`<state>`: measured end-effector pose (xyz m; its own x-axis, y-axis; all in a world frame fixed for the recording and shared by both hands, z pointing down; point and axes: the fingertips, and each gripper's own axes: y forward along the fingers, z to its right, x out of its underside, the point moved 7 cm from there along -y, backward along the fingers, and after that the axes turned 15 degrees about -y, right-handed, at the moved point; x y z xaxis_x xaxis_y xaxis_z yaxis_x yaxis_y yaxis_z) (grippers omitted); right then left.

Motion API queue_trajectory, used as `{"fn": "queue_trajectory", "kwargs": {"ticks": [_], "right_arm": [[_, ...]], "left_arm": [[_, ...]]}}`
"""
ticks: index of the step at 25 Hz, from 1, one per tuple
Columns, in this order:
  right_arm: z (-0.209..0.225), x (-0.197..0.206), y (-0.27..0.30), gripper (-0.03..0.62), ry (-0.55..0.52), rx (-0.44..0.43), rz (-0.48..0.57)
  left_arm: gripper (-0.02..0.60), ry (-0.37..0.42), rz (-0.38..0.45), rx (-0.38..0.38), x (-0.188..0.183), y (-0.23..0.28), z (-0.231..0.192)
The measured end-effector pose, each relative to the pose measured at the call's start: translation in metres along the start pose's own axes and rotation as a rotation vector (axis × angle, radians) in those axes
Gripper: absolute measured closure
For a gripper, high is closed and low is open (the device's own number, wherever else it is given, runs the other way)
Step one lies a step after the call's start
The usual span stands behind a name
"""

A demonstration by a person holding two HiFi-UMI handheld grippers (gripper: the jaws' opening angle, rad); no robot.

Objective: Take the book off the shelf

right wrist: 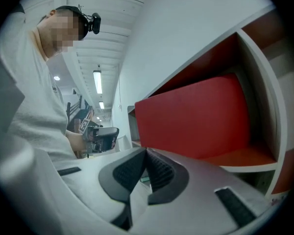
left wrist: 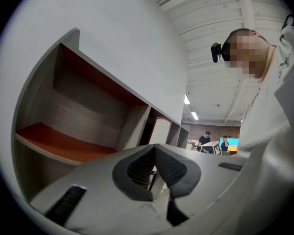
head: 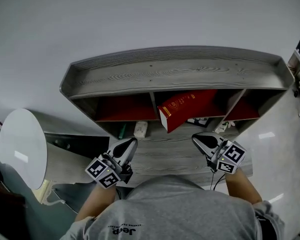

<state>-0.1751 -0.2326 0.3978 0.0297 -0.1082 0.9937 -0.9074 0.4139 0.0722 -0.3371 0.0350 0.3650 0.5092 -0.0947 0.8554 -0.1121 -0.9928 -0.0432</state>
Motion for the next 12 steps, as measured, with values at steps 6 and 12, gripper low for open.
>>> {"fn": "queue_trajectory", "kwargs": {"ticks": [6,12], "right_arm": [[0.015,0.006,0.011,0.590,0.004,0.021,-0.018],[0.023,0.005,0.007,0.588,0.015,0.086,-0.046]], "left_arm": [[0.574,0.059,-0.033,0.060,-0.014,0.043,-0.008],[0.318,0.093,-0.137,0.160,-0.011,0.080,0.000]]}}
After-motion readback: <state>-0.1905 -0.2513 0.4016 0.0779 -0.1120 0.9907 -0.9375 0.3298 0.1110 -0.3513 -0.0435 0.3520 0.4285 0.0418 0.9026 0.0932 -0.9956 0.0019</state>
